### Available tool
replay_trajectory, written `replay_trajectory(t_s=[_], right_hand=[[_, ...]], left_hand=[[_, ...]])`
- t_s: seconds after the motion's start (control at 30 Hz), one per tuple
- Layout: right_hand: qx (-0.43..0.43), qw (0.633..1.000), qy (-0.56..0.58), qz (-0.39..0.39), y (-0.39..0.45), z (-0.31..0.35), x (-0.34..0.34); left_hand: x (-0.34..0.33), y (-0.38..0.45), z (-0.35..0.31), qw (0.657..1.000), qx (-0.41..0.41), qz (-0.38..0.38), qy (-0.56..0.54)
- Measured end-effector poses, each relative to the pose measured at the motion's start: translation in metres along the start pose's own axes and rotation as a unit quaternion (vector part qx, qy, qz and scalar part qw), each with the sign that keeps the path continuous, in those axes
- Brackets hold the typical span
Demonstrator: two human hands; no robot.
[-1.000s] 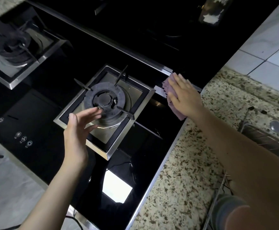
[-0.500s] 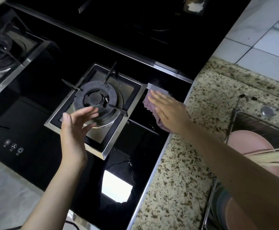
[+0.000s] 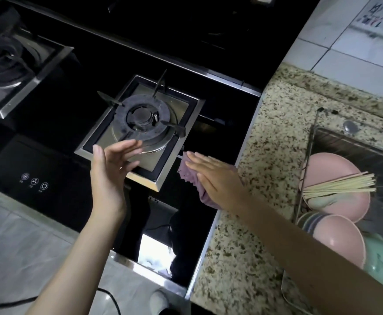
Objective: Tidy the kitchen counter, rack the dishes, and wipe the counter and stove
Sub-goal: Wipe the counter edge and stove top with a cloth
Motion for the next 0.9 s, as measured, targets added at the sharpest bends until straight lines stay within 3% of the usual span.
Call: replay_trajectory(t_s=[0.23, 0.5, 0.7, 0.8, 0.9], right_hand=[[-0.002, 1.000, 0.003, 0.002, -0.040, 0.030, -0.029], [0.011, 0.988, -0.141, 0.060, -0.092, 0.073, -0.079], [0.045, 0.978, -0.200, 0.040, -0.123, 0.110, -0.108], [0.040, 0.987, -0.135, 0.073, -0.130, 0.126, -0.110], [0.005, 0.985, 0.064, 0.160, -0.133, 0.132, -0.111]], left_hand=[[0.022, -0.018, -0.010, 1.000, 0.007, 0.001, -0.018], [0.037, -0.034, -0.017, 1.000, 0.009, 0.000, -0.026], [0.034, -0.032, -0.029, 1.000, -0.004, 0.004, -0.028], [0.032, -0.030, -0.039, 1.000, -0.011, 0.001, -0.029], [0.030, -0.026, -0.050, 0.999, -0.019, -0.007, -0.031]])
Point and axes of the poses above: each hand's wrist, its own y-axis towards the middle knuckle, its own x-axis out of the back of the hand, z = x × y, the point moved 6 cm from there along y, towards the middle knuckle, and after that the axes turned 13 degrees about -x, right-handed, at the moved point
